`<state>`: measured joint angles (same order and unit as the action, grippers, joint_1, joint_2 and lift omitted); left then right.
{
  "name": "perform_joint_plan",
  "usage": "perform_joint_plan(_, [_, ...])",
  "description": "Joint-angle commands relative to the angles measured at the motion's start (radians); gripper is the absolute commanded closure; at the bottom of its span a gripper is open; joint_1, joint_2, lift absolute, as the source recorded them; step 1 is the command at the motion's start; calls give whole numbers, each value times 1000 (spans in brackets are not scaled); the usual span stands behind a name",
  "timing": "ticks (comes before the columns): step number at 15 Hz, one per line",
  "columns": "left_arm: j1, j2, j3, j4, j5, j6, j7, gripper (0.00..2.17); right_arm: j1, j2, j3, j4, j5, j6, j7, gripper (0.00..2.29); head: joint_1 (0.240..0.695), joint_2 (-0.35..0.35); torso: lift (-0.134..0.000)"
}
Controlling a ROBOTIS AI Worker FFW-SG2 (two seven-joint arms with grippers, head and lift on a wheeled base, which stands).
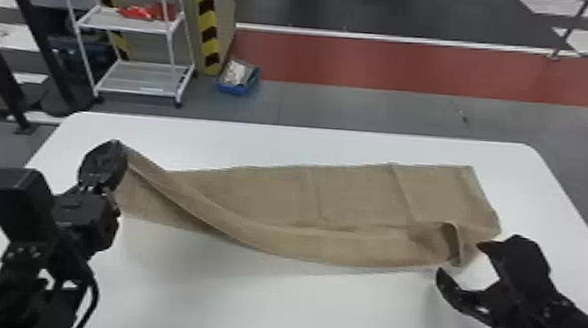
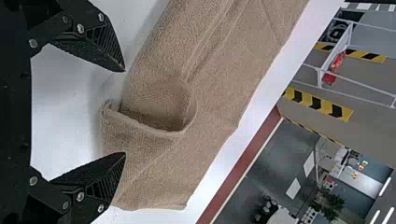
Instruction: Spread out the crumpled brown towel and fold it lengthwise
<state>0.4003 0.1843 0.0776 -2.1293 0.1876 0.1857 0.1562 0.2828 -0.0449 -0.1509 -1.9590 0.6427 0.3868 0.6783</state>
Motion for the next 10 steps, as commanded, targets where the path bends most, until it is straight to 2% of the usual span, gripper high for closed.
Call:
perform_joint_plan(1, [0, 0, -1, 2, 0, -2, 0, 1436, -11, 0, 31, 17, 38, 27, -11, 363, 695, 34, -124])
perform_joint_plan(5, [0, 0, 1, 2, 0, -2, -1, 1436, -24, 0, 31, 40, 71, 60, -63, 383, 695, 37, -124])
perform_joint_plan(10, [-1, 1, 1, 0, 0, -2, -1, 1436, -30, -3, 4, 43, 54, 54, -65, 542, 695, 10, -124])
